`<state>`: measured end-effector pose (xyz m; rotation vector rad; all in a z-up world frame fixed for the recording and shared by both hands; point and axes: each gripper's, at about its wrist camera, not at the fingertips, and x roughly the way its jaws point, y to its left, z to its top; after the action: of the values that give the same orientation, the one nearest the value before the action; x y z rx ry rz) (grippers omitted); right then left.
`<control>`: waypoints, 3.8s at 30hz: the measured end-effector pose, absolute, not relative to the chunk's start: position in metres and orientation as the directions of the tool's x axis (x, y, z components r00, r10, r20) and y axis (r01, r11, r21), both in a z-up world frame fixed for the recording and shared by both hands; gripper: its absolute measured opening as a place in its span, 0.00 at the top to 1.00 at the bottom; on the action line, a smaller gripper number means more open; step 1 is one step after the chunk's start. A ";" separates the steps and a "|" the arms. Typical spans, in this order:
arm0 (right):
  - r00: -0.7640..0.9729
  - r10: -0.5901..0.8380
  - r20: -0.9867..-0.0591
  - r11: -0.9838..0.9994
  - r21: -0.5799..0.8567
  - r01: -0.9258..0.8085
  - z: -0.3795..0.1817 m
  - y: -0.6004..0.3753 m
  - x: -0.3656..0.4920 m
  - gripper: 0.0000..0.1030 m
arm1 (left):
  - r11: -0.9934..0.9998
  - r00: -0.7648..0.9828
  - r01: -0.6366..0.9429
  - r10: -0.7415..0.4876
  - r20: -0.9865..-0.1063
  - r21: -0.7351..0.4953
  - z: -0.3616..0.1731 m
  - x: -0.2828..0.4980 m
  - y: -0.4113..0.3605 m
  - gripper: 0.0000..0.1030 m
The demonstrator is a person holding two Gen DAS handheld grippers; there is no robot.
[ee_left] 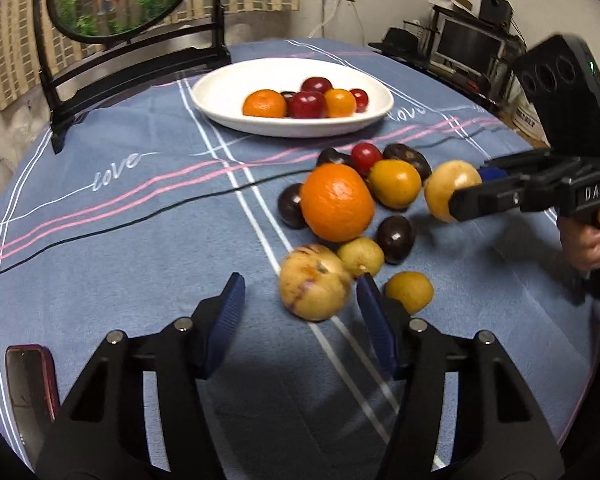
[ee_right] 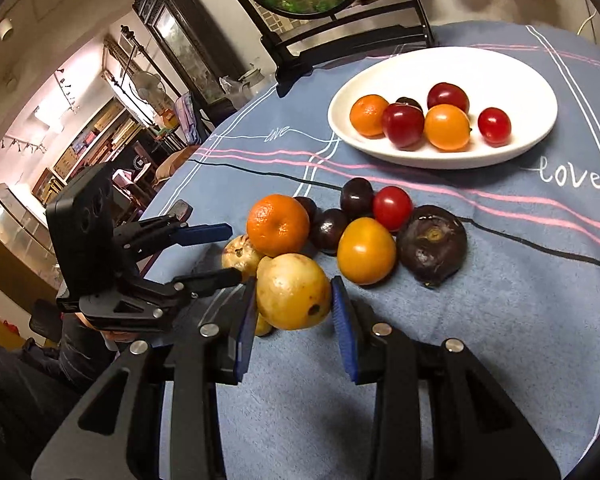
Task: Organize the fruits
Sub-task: 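Grasp a pale speckled fruit with the left gripper while the right gripper grasps a yellow pear, then carry the speckled fruit and yellow pear onto the plate and open both grippers, then grasp a dark purple round fruit with the right gripper while the left gripper grasps an orange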
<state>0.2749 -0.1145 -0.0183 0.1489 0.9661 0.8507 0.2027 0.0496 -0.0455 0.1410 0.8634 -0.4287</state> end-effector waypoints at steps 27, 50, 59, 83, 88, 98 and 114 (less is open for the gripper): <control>0.344 0.705 -0.620 0.677 0.443 -0.588 0.001 -0.126 0.273 0.65 | 0.913 0.578 0.389 -0.348 -0.738 -0.126 -0.031 0.207 0.053 0.62; 0.651 0.404 -0.643 0.904 0.171 -0.392 0.007 -0.160 0.379 0.49 | 0.982 0.655 0.183 -0.157 -0.739 -0.046 0.018 0.392 0.013 0.12; 0.656 0.410 -0.634 0.873 0.065 -0.483 -0.001 -0.159 0.307 0.43 | 0.991 0.749 0.129 -0.082 -0.658 0.022 0.011 0.290 0.036 0.03; 0.482 0.371 -0.794 0.768 -0.029 -0.639 -0.044 -0.118 0.310 0.48 | 0.977 0.689 0.056 -0.186 -0.701 -0.204 -0.007 0.262 0.082 0.03; 0.492 0.369 -0.789 0.760 -0.050 -0.649 -0.043 -0.112 0.310 0.57 | 0.977 0.694 0.052 -0.185 -0.695 -0.208 -0.006 0.260 0.084 0.03; 0.486 0.433 -0.759 0.823 0.112 -0.558 -0.029 -0.145 0.301 0.57 | 0.969 0.702 0.170 -0.246 -0.669 -0.178 -0.002 0.251 0.065 0.03; 0.479 0.451 -0.753 0.822 0.142 -0.552 -0.027 -0.148 0.293 0.57 | 0.919 0.613 0.392 -0.294 -0.734 -0.040 -0.028 0.243 0.011 0.40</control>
<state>0.2933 -0.1477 -0.0267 -0.1261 0.8788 0.6142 0.2429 0.0107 -0.0275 0.1290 0.8213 -0.3970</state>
